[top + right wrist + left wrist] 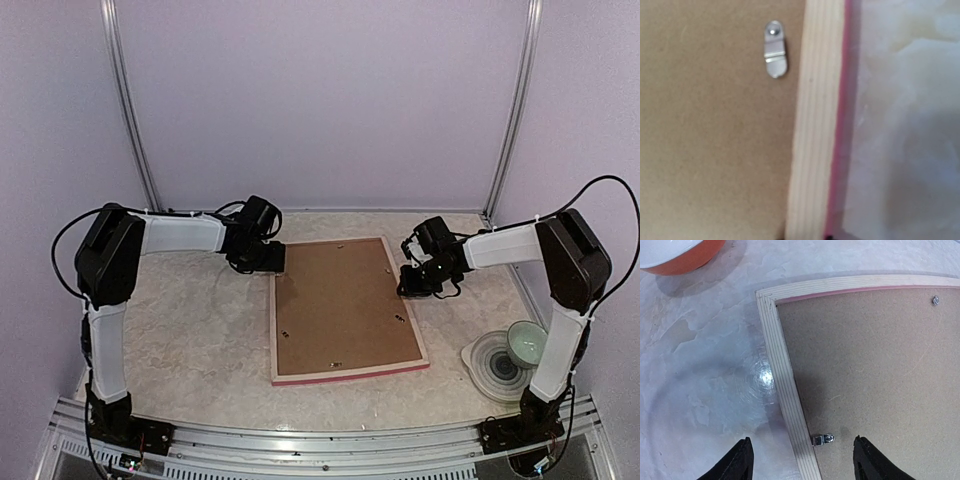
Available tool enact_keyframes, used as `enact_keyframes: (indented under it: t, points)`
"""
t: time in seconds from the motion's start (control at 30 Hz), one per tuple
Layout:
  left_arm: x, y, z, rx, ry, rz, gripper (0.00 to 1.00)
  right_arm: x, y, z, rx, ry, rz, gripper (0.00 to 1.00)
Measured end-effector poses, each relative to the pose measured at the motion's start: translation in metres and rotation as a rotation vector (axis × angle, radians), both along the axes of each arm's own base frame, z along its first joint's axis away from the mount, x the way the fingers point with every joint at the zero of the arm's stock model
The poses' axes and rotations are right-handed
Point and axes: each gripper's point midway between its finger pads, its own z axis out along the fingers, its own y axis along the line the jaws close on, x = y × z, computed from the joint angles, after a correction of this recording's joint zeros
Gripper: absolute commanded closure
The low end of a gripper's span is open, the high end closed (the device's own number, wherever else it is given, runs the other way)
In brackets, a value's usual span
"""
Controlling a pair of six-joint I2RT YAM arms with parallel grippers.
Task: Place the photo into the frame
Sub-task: Press the fastener onto the backboard.
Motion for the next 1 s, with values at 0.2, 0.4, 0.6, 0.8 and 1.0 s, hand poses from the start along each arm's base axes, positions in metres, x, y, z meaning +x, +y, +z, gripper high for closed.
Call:
enact_keyframes:
  t: [0.2,0.4,0.6,0.8,1.0]
  points:
    - [-0.037,0.0,-0.002,-0.004,0.025,-0.024,0.28,0.0,0.0,0.0,0.005,0.004,-0.01,0.89]
    - [-0.103,-0.016,-0.013,-0.012,0.093,-0.1,0.28,0.0,0.0,0.0,0.008,0.006,-0.015,0.89]
    - [-0.148,-0.026,-0.005,-0.058,0.12,-0.144,0.3,0.0,0.0,0.0,0.009,0.007,-0.016,0.89]
    - [-0.173,-0.03,-0.002,-0.082,0.136,-0.158,0.34,0.0,0.0,0.0,0.009,0.007,-0.016,0.89]
    - [-0.196,-0.032,-0.016,-0.065,0.181,-0.175,0.43,0.0,0.0,0.0,0.009,0.007,-0.016,0.89]
